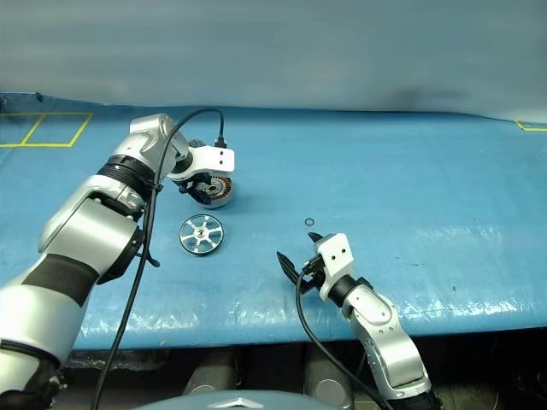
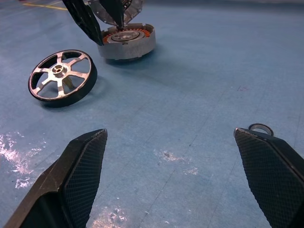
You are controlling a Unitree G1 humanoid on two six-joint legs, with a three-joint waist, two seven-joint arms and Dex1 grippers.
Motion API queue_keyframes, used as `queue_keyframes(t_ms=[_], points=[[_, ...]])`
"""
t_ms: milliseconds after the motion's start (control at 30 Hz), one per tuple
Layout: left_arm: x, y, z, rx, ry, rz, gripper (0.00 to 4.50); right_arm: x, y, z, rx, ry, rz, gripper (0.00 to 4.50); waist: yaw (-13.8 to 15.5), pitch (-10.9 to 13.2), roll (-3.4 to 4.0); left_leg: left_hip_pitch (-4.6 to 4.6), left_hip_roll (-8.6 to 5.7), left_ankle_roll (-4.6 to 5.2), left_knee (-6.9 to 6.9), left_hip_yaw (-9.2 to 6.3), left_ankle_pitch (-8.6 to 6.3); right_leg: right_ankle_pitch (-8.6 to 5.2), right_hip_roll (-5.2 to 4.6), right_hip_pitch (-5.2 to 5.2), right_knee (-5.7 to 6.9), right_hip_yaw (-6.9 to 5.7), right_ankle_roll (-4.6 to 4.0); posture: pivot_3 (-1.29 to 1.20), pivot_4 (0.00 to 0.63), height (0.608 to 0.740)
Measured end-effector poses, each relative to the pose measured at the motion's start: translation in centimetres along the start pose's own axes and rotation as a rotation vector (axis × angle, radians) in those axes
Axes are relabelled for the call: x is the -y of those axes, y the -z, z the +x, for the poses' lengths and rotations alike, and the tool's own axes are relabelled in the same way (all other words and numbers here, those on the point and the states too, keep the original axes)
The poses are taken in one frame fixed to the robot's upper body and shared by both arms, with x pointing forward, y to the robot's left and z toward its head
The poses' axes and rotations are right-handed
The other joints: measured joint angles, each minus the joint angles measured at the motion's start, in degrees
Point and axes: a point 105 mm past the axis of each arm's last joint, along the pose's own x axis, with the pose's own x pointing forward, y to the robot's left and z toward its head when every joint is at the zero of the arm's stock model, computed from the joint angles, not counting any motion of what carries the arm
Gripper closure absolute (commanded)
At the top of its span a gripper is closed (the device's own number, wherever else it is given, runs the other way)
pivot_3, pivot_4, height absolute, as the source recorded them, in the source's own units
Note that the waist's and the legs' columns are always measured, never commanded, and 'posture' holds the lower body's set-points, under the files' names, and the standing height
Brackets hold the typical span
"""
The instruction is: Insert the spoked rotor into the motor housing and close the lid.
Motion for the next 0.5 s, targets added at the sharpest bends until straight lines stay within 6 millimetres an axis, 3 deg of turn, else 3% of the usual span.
queue_keyframes(t_ms=[500], points=[[-0.12,-0.27,0.34,-0.003,-0.023,0.006,1.6,0.02,0.07,-0.13,-0.002,0.01,0.001,0.0,0.1,0.0,-0.01,-0.01,0.0,0.0,0.01,0.0,0.0,0.0,0.0,0.0,0.0,0.0,0.01,0.0,0.15,0.74]])
